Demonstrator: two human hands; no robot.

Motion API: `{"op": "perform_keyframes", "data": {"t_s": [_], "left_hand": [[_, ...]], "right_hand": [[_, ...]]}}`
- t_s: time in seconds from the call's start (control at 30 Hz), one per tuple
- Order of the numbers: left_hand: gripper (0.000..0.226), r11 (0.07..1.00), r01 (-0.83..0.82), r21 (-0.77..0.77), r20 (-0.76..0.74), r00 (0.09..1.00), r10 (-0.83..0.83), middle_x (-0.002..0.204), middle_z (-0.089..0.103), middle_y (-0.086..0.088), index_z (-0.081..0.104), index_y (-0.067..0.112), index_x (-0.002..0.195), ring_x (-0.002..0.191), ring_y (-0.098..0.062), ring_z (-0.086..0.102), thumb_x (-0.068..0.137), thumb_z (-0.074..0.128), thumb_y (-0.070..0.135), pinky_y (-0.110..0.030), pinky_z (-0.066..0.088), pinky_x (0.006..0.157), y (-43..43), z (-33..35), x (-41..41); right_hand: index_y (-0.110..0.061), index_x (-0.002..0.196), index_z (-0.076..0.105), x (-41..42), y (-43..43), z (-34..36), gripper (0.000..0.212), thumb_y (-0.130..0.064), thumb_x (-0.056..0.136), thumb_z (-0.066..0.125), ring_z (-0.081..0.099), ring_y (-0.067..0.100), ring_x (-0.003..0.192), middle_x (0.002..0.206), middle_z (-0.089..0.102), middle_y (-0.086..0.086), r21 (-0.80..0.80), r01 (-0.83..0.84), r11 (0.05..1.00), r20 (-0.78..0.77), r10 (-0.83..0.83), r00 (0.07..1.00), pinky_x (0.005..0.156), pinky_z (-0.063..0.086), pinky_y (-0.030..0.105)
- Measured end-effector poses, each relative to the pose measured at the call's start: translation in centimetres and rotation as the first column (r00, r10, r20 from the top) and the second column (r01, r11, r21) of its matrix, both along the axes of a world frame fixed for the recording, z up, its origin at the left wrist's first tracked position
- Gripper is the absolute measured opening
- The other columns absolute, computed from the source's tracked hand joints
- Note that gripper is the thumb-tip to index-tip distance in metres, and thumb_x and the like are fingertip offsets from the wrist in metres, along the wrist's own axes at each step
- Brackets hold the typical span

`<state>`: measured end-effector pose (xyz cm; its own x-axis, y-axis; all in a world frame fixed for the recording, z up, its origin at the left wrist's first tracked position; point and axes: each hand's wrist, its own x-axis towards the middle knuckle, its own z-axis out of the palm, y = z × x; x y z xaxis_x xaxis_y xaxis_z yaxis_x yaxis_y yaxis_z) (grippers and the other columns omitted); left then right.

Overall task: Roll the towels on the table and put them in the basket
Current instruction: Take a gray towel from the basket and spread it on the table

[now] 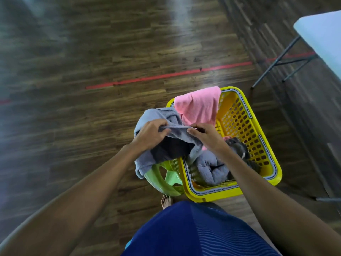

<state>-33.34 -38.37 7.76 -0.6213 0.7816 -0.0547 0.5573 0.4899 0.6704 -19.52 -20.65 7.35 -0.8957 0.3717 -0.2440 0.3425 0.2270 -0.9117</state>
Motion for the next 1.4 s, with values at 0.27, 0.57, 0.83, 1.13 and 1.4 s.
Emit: {"op": "perform_keyframes", "data": {"t_s": [0.27,0.57,0.83,1.13,1.4], "left_hand": [[0.014,0.993,-0.064,0.098,0.005,0.998,0.064,0.076,0.062,-0.003,0.059,0.014,0.084,0.071,-0.012,0.053,0.093,0.053,0.023,-0.034,0.044,0.069,2.7,2.5,-0.1],[0.021,0.991,0.13,0.021,0.033,0.991,-0.13,0.09,0.066,0.002,0.063,0.012,0.093,0.085,-0.013,0.058,0.091,0.054,0.031,-0.024,0.046,0.08,3.7,3.3,1.9],[0.03,0.947,-0.259,0.193,0.065,0.966,0.251,0.055,0.044,0.013,0.048,0.022,0.066,0.055,0.0,0.041,0.094,0.054,0.014,-0.017,0.032,0.056,2.3,4.8,-1.0],[0.019,0.974,0.101,0.202,-0.028,0.995,-0.097,0.083,0.055,0.006,0.062,0.015,0.1,0.082,-0.019,0.055,0.086,0.053,0.025,-0.029,0.039,0.072,7.4,4.4,5.2],[0.01,0.948,-0.094,0.305,-0.003,0.995,0.099,0.074,0.048,0.012,0.058,0.009,0.085,0.07,0.002,0.045,0.092,0.056,0.017,-0.021,0.034,0.07,5.2,6.1,1.3]], "right_hand": [[-0.003,0.087,0.071,0.1,3.1,2.7,0.023,-0.025,0.087,0.071,0.057,0.016,0.066,0.073,0.064,0.011,0.002,-0.061,0.998,0.027,0.061,0.998,0.062,0.044,0.034],[0.004,0.09,0.066,-0.7,3.4,5.1,0.02,-0.015,0.093,0.062,0.047,0.012,0.061,0.07,0.054,0.007,0.053,-0.119,0.991,-0.048,0.121,0.991,0.052,0.038,0.024],[0.005,0.084,0.066,2.2,6.9,5.4,0.028,-0.022,0.088,0.069,0.046,0.012,0.051,0.059,0.053,0.0,0.0,-0.12,0.993,0.078,0.12,0.99,0.045,0.032,0.02],[0.017,0.084,0.058,0.8,6.6,7.8,0.041,-0.022,0.087,0.071,0.042,0.015,0.066,0.071,0.046,0.005,0.035,-0.115,0.993,-0.072,0.117,0.991,0.058,0.035,0.029],[-0.004,0.075,0.066,3.8,9.8,7.7,0.025,-0.024,0.091,0.065,0.039,0.011,0.06,0.062,0.043,-0.001,0.187,-0.055,0.981,-0.037,0.063,0.997,0.055,0.03,0.025]]}}
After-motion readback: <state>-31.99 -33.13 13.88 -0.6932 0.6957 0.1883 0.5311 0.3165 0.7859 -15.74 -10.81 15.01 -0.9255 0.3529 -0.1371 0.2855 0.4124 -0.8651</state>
